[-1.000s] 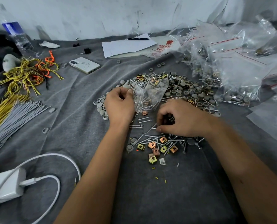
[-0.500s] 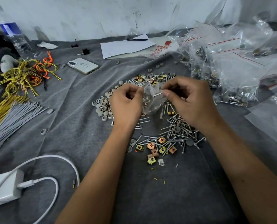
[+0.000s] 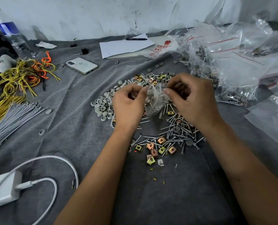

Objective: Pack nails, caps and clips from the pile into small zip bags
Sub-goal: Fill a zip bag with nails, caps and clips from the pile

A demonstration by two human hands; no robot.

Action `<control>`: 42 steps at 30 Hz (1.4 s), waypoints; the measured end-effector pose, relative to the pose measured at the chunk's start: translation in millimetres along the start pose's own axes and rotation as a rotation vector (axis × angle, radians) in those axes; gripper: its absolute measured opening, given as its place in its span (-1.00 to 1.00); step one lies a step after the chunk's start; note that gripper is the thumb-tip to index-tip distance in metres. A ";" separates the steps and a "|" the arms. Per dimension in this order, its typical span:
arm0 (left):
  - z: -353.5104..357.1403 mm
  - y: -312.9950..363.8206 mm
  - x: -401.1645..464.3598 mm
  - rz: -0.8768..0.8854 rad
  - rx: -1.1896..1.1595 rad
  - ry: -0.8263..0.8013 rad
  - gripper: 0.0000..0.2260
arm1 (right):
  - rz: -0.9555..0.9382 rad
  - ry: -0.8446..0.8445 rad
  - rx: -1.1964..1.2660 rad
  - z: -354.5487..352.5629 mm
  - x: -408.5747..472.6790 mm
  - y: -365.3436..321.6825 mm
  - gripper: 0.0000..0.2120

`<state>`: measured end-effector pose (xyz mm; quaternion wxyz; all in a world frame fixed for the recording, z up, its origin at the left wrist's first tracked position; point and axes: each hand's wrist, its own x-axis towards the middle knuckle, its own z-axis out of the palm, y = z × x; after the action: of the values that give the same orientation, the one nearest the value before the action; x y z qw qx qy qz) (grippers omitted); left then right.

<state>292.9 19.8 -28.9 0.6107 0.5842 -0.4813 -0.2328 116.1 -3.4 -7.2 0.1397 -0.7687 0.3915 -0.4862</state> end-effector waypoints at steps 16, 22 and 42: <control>-5.8 -5.2 6.5 -0.132 -0.101 0.068 -0.84 | 0.133 -0.742 0.096 -30.2 7.0 27.6 -0.84; -5.6 -4.0 6.8 -0.133 -0.107 0.070 -0.85 | 0.176 -0.890 0.026 -31.8 5.5 31.4 -0.83; -7.8 -2.3 6.5 -0.119 -0.086 0.030 -0.84 | 0.236 -0.852 0.086 -32.5 6.5 31.4 -0.85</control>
<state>303.1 17.7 -27.9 0.6274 0.5884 -0.4260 -0.2805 75.1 -23.4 -5.9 0.3750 -0.8439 0.3637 -0.1226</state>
